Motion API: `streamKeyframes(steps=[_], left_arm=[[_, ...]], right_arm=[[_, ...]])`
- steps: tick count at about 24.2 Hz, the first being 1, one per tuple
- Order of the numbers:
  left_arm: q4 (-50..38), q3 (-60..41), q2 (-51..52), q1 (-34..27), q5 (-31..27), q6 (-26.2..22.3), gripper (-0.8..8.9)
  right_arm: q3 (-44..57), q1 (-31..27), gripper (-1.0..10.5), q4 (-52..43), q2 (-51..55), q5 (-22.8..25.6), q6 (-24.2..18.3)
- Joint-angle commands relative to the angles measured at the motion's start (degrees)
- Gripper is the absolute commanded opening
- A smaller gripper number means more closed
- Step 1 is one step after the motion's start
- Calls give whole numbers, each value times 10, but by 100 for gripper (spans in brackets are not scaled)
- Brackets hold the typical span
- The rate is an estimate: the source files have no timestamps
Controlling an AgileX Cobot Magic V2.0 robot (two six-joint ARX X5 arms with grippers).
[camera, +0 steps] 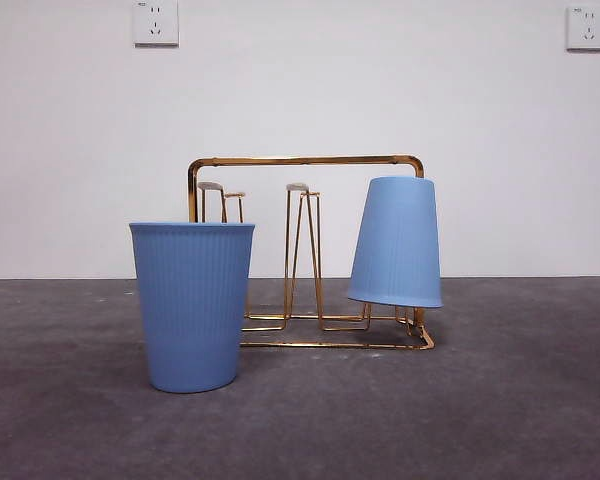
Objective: Pick up cup 1,put cup 1 in the cup rack,pick up cup 2,put cup 2 in the cup rack
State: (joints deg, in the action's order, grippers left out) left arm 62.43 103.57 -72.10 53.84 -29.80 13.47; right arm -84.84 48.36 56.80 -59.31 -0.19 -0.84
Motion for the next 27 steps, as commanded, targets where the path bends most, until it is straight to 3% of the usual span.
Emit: streamKeyframes(steps=[1, 5, 8, 18, 27], left_arm=[[49, 0, 42, 2, -32, 6, 408], [132, 0, 108, 2, -88, 36, 408], [132, -21, 166, 3, -92, 43, 408], [132, -270, 443, 3, -71, 149, 408], [132, -389, 485, 12, -57, 193, 408]], right_arm=[[2, 0, 253, -16, -50, -16, 9], [2, 0, 253, -43, -127, -35, 12], [2, 0, 253, -64, -181, -36, 20], [2, 0, 257, -135, -370, -50, 69], [2, -1, 257, -152, -458, -50, 89]])
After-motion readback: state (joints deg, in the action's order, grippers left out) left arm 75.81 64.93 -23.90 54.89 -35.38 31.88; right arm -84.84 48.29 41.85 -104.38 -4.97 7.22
